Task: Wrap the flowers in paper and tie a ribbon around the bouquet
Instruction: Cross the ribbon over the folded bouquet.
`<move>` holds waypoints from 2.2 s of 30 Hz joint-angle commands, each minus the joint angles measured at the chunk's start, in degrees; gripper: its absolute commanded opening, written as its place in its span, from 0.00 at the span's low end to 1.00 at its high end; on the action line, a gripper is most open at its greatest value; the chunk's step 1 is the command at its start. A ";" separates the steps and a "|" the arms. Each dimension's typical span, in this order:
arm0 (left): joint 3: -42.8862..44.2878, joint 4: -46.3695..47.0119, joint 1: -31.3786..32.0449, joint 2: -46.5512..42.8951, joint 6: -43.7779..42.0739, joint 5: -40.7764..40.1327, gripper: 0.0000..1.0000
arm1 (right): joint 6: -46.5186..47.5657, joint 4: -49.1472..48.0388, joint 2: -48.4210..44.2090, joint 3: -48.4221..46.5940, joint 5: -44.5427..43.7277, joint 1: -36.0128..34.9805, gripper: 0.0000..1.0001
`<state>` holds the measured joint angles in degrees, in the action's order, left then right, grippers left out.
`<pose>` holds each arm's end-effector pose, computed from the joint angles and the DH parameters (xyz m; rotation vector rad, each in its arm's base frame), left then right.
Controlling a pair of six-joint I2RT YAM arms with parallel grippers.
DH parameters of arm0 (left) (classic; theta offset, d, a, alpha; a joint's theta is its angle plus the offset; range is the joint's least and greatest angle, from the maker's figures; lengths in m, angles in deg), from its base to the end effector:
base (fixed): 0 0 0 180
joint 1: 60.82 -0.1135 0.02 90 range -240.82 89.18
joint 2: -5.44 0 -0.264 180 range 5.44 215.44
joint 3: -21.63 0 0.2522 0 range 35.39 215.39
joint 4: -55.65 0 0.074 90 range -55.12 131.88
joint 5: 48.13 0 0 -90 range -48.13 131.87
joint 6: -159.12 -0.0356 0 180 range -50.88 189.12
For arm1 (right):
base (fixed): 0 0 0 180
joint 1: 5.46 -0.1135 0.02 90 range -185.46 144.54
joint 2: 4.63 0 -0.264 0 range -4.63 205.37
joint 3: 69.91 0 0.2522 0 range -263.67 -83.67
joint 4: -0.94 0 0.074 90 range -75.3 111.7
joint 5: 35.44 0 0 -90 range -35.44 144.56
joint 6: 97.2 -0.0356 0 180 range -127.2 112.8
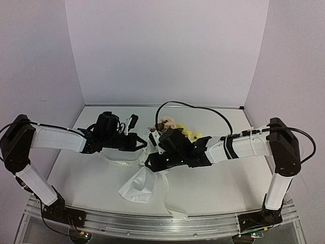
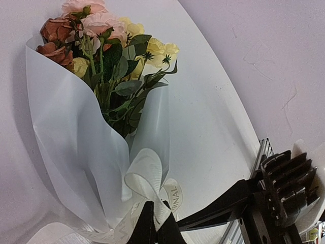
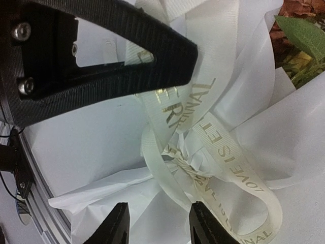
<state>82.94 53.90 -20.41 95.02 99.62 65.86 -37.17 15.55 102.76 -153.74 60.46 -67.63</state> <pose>0.2437 -0.2265 0.2047 0.4704 2.2235 -1.1456 0.1910 0.3697 0.1970 -0.7297 2.3096 0.9339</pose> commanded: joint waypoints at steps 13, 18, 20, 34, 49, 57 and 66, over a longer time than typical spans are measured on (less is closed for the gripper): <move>2.27 0.92 -1.20 -0.44 0.04 2.32 0.00 | 4.14 1.69 4.46 -6.87 -0.90 0.10 0.45; 2.16 1.06 -1.26 -0.58 0.11 2.45 0.00 | 3.44 1.91 4.49 -6.80 -0.95 0.05 0.31; 2.16 0.97 -1.35 -0.77 0.14 2.17 0.00 | 2.91 2.02 3.51 -5.93 -1.43 0.08 0.23; 1.33 0.31 -2.72 -3.94 2.50 -0.63 0.00 | -4.91 2.95 -7.20 6.44 -0.08 -1.58 0.00; -5.93 -4.94 -3.67 -12.29 1.69 0.04 0.00 | -9.97 6.48 -9.84 12.26 -3.04 -2.91 0.00; -15.75 -3.35 -3.67 -19.44 10.63 0.83 0.03 | -11.42 9.89 -8.05 8.98 -7.28 -2.78 0.00; -28.43 3.43 -3.58 -25.03 25.62 -8.22 0.19 | -11.95 11.49 -4.58 3.81 -4.41 -2.78 0.00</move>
<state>57.01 52.70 -23.76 72.03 117.59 62.56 -48.14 25.43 96.44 -147.24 56.07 -70.47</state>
